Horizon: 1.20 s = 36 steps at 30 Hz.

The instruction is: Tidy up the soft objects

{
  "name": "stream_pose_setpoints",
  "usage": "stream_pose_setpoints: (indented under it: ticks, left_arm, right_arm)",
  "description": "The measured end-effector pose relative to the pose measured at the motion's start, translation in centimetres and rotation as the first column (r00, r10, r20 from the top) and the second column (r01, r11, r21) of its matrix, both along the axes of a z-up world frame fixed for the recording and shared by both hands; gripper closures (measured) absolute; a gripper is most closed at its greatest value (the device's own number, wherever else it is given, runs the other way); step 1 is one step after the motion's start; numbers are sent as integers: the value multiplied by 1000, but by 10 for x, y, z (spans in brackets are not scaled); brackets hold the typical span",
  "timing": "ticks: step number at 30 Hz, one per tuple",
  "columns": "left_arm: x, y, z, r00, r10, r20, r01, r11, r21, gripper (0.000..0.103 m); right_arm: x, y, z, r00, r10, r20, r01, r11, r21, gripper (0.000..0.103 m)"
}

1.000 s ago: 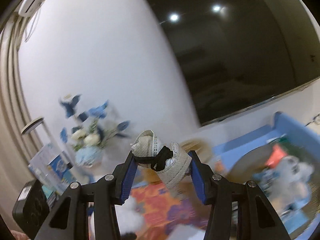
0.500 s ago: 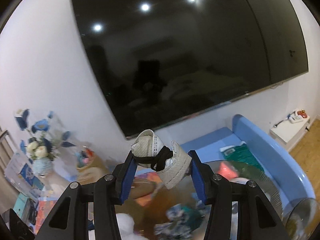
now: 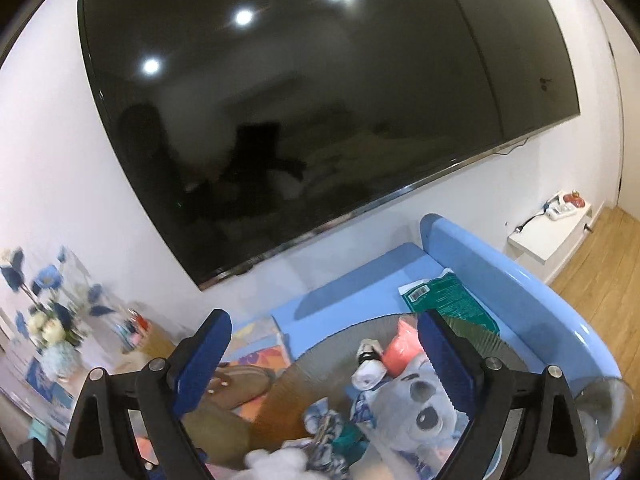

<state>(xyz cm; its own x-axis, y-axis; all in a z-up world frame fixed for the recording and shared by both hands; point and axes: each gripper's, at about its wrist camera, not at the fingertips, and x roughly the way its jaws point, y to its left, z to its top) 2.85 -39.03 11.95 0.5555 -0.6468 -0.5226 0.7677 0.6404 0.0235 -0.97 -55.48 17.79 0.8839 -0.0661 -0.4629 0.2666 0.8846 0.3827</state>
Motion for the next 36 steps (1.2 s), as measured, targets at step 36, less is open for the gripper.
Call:
stream_pose_setpoints:
  ticks: [36]
  left_arm:
    - [-9,420,-92,480,812,-332,-821,549,157,1]
  right_arm:
    - [-4,349,-166,856,183,-483,-209,978,0,0]
